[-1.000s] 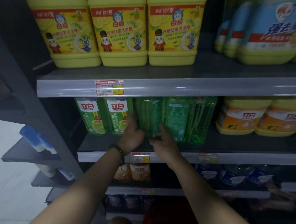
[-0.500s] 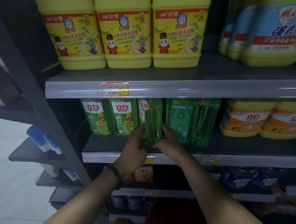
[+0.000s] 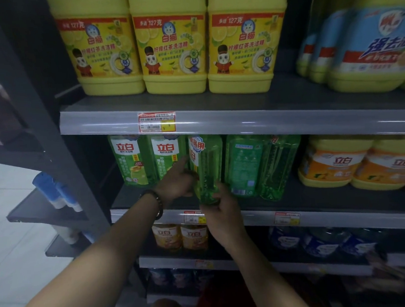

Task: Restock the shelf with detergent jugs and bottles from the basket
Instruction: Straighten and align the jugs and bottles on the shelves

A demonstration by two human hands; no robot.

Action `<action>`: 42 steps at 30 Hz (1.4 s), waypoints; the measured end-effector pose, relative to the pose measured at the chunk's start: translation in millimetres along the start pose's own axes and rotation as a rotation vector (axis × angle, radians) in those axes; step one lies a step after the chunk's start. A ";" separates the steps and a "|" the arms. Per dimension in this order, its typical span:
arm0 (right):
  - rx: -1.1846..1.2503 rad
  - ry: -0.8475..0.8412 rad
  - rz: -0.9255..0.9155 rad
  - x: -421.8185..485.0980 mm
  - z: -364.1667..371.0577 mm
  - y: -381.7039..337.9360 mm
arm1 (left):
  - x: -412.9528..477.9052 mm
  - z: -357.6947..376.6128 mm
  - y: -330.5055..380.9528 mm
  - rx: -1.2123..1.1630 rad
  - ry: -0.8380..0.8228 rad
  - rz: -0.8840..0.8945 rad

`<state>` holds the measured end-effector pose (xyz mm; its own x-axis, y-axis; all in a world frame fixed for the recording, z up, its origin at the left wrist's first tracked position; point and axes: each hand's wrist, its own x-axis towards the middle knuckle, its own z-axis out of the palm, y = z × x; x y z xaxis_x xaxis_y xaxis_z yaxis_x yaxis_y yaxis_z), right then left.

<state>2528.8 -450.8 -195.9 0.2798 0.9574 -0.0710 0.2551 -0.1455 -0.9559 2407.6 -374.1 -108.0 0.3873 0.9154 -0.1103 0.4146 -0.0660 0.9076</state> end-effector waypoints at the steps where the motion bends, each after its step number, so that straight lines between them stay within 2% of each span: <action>1: -0.018 -0.020 0.004 -1.5 -1.7 -2.5 | -1.7 -0.5 0.9 0.000 -0.008 -0.012; 4: -0.009 -0.065 0.046 -3.9 -10.5 -9.8 | -3.4 0.8 -3.1 0.014 -0.015 0.008; 8: 0.036 -0.110 0.072 6.5 -27.2 -23.5 | -12.2 7.8 -11.1 0.059 0.066 0.135; 11: 0.168 -0.171 0.053 17.2 -32.4 -29.8 | -16.7 15.7 -23.7 0.002 0.087 0.187; 13: 0.240 -0.136 0.023 14.9 -28.4 -30.8 | -18.0 20.1 -29.5 -0.065 0.075 0.208; 17: 0.291 0.041 -0.021 5.9 -4.9 -18.1 | -21.4 26.6 -26.6 -0.178 0.105 0.209; 19: 0.316 0.007 -0.049 9.0 3.3 -10.9 | -25.4 29.5 -23.1 -0.225 0.123 0.205; 23: 0.403 -0.052 0.017 18.6 5.2 -17.1 | -16.0 30.8 -35.3 -0.176 0.160 0.230; 28: 0.307 -0.069 0.012 37.3 2.7 -20.0 | -5.6 30.0 -45.3 -0.001 0.216 0.147; 32: 0.300 -0.116 0.031 43.6 -5.0 -29.2 | 6.2 31.9 -50.0 -0.030 0.183 0.135; 42: 0.336 -0.194 0.060 50.5 -16.9 -35.7 | 12.4 32.8 -40.0 0.084 0.170 0.130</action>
<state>2549.5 -401.5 -160.5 0.0970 0.9837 -0.1512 -0.0826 -0.1435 -0.9862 2422.8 -373.1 -159.0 0.3000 0.9505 0.0815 0.4401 -0.2137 0.8722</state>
